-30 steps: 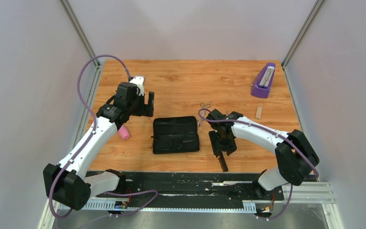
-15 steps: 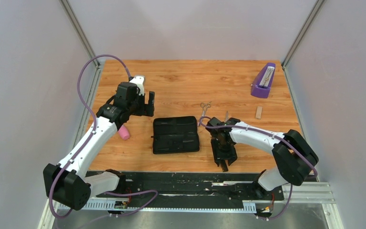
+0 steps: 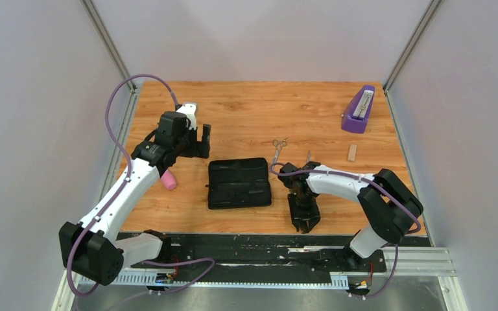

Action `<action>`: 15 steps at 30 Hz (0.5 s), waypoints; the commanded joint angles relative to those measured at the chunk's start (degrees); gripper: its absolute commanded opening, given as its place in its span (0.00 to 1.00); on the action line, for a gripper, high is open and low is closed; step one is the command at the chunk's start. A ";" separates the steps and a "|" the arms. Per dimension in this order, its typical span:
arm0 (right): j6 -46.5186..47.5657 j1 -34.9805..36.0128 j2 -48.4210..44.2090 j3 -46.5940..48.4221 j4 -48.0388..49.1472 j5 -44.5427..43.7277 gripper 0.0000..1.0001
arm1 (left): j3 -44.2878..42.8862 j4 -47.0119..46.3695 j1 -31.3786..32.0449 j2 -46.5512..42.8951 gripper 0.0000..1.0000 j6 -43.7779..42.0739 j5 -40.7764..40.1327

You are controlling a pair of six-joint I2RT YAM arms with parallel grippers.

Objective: Sort the hair-cutting tools

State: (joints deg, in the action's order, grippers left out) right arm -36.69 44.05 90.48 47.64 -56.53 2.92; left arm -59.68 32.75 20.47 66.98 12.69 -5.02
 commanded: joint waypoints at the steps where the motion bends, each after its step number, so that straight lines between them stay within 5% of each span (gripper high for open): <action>1: -1.60 0.77 2.53 -2.28 5.81 1.35 0.42 | 0.26 -2.08 -0.34 -0.30 1.00 0.06 -0.56; 15: 1.44 0.77 3.21 5.34 6.72 -2.28 0.19 | 0.19 -2.30 -0.34 -0.74 1.00 0.84 0.75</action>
State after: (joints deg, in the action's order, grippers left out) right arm -35.68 44.58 93.38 50.13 -57.06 5.06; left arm -59.57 32.32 20.47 66.98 12.75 -4.95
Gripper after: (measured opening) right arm 0.306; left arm 0.998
